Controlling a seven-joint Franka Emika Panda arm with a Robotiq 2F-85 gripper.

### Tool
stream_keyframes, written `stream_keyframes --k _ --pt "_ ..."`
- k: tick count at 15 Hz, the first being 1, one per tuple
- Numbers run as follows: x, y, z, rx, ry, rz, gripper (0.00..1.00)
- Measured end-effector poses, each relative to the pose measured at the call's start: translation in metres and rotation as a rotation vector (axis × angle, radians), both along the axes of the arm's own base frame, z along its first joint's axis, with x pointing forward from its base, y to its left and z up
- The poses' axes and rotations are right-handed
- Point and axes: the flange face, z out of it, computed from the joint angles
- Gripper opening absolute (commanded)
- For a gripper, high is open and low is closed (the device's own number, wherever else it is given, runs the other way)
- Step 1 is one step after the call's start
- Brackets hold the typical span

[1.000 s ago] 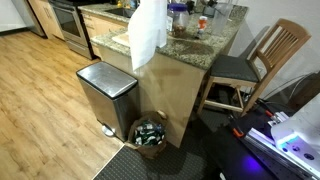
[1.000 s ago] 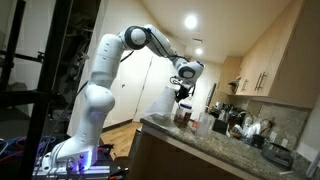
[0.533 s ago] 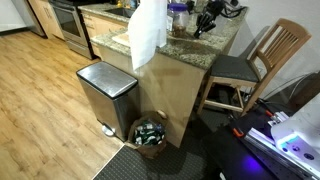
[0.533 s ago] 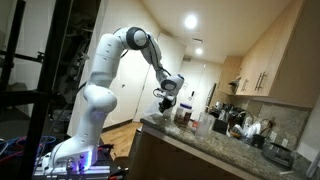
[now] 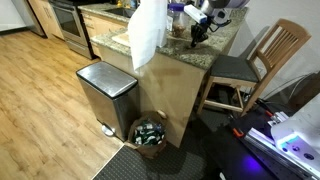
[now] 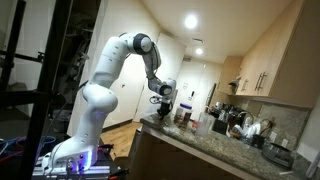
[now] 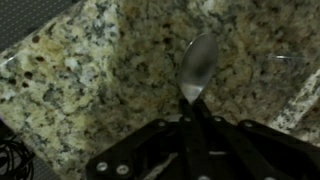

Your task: Remove the spoon from the blue lid and put it on the countertop

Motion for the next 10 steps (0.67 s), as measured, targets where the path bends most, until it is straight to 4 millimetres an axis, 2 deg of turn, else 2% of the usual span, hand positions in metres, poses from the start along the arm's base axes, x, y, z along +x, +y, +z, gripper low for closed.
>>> stream_keyframes --k 1,5,10 --pt "0.002 0.000 0.000 0.001 -0.001 -0.017 0.26" --pt "0.001 0.001 0.000 0.012 0.005 -0.071 0.58" --pt "-0.003 0.001 0.034 -0.020 -0.044 -0.117 0.95"
